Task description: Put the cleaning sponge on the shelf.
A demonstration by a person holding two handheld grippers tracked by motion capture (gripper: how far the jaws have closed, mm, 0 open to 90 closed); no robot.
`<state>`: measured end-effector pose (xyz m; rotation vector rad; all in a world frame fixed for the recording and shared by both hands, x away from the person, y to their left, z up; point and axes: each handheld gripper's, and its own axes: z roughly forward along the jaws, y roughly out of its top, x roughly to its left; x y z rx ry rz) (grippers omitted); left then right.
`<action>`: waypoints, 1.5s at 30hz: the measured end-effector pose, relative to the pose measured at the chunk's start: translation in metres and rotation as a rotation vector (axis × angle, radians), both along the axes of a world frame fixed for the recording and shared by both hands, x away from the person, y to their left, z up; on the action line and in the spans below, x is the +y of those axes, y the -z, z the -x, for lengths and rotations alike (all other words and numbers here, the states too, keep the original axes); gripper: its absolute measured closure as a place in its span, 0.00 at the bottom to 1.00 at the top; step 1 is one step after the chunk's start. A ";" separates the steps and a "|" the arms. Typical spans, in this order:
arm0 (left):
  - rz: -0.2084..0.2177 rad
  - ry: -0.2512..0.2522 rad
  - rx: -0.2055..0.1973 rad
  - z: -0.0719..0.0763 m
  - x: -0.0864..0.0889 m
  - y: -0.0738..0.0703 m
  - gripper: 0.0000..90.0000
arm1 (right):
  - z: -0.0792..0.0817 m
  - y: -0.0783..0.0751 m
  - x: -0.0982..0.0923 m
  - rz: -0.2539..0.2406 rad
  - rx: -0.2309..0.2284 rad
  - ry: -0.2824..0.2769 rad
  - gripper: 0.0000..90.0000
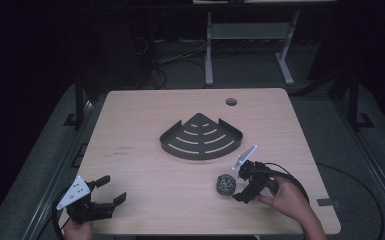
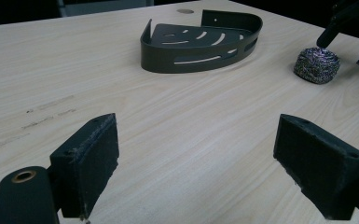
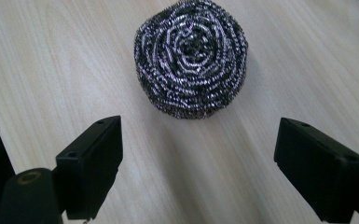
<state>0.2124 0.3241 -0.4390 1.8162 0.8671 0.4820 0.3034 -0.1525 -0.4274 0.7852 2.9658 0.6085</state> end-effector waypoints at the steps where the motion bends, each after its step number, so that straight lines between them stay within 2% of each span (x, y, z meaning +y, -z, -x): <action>1: 0.003 -0.003 -0.001 0.000 0.000 0.000 0.15 | -0.001 0.000 0.003 -0.003 0.006 -0.005 0.17; 19: 0.010 -0.005 -0.009 0.000 0.002 -0.001 0.15 | -0.013 0.000 0.020 0.016 0.027 -0.038 0.17; 26: 0.011 -0.005 -0.008 0.000 0.002 -0.001 0.15 | -0.018 0.001 0.026 0.004 0.040 -0.044 0.17; 35: 0.012 -0.006 -0.008 0.000 0.002 -0.001 0.15 | -0.021 0.003 0.039 0.045 0.043 -0.071 0.17; 45: 0.014 -0.006 -0.009 0.000 0.003 -0.001 0.15 | -0.022 0.007 0.044 0.065 0.052 -0.083 0.19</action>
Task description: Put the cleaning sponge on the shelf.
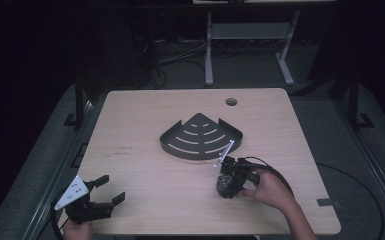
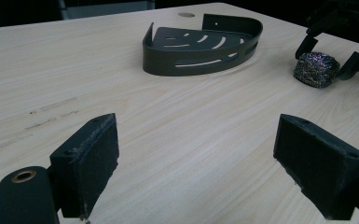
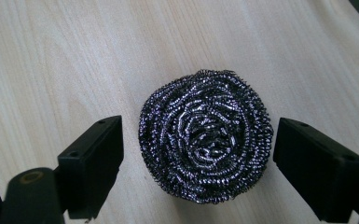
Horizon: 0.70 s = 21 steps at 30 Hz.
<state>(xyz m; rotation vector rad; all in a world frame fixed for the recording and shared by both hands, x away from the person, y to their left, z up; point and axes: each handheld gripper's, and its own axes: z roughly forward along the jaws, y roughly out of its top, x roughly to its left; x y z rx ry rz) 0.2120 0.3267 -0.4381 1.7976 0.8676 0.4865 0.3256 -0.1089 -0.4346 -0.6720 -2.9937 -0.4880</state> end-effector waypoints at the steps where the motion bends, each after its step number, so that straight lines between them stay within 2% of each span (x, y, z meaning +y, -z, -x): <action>1: 0.000 0.000 0.000 0.000 0.000 0.000 0.15 | 0.000 0.001 0.000 0.002 0.001 -0.002 0.20; 11: 0.004 -0.003 -0.002 0.000 0.001 0.000 0.15 | -0.003 0.004 0.004 0.041 0.000 -0.006 0.28; 15: 0.006 -0.002 -0.002 0.000 0.002 0.000 0.15 | -0.003 0.003 0.006 0.047 0.001 -0.014 0.33; 21: 0.009 -0.006 -0.004 0.000 0.002 -0.001 0.15 | -0.002 0.003 0.006 0.046 -0.002 -0.020 0.36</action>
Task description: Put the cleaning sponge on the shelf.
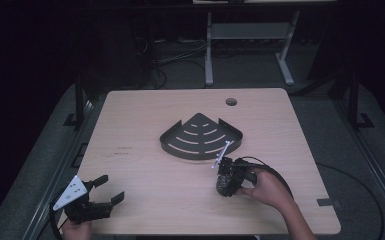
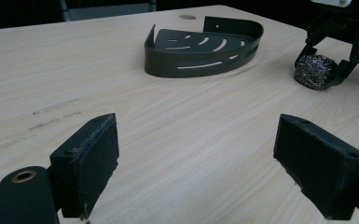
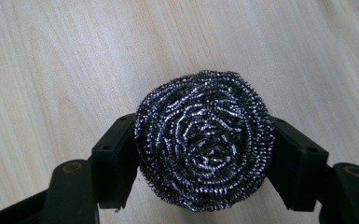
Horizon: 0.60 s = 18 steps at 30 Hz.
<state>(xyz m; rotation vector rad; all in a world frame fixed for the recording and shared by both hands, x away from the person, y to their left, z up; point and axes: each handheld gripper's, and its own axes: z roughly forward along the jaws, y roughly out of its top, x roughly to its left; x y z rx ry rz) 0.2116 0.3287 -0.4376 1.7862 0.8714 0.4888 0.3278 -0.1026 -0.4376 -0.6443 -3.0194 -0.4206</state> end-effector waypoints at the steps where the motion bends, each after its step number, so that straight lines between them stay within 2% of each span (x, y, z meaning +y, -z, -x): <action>1: 0.000 0.000 0.000 0.000 0.000 0.000 0.15 | 0.000 0.000 0.000 0.000 0.000 0.000 0.36; 10: -0.003 0.002 0.002 0.000 -0.001 0.000 0.15 | 0.000 -0.005 -0.004 -0.010 0.002 -0.005 0.37; 18: -0.003 -0.001 0.000 0.000 -0.001 0.000 0.15 | -0.005 -0.016 -0.005 -0.016 0.001 -0.007 0.37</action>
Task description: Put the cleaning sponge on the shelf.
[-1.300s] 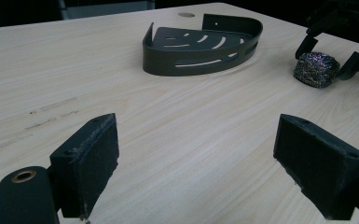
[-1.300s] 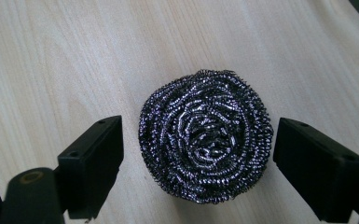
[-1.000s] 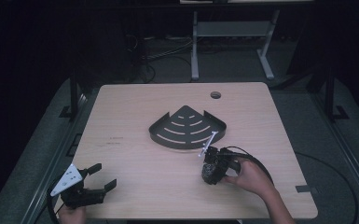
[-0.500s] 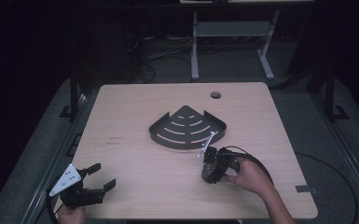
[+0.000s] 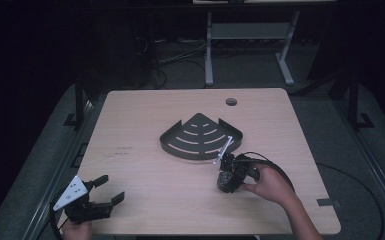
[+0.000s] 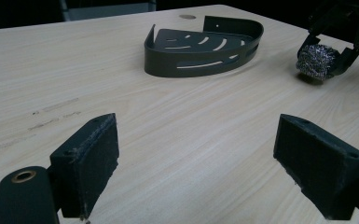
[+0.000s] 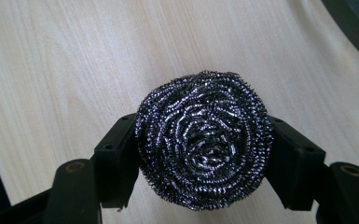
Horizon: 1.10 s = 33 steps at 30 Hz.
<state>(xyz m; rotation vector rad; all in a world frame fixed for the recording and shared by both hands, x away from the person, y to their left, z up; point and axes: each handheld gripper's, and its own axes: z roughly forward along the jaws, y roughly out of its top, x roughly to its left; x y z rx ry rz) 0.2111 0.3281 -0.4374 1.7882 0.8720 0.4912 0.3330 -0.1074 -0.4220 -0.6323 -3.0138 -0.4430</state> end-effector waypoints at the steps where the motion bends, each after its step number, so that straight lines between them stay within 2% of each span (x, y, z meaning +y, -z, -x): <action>1: 0.003 -0.001 0.000 0.000 0.000 0.000 0.15 | -0.001 -0.002 0.000 0.005 -0.001 0.002 0.37; 13: 0.003 -0.002 -0.001 0.000 0.002 0.000 0.15 | -0.011 -0.015 0.001 -0.011 0.005 0.002 0.37; 16: 0.006 -0.002 -0.002 0.000 0.001 0.000 0.15 | -0.016 -0.017 0.001 -0.031 0.011 0.002 0.37; 24: 0.006 -0.005 -0.001 0.000 0.002 0.000 0.15 | -0.024 -0.020 0.002 -0.008 0.017 0.006 0.37; 33: 0.006 -0.006 -0.001 0.000 0.002 0.000 0.15 | -0.032 -0.027 0.002 -0.020 0.012 0.007 0.37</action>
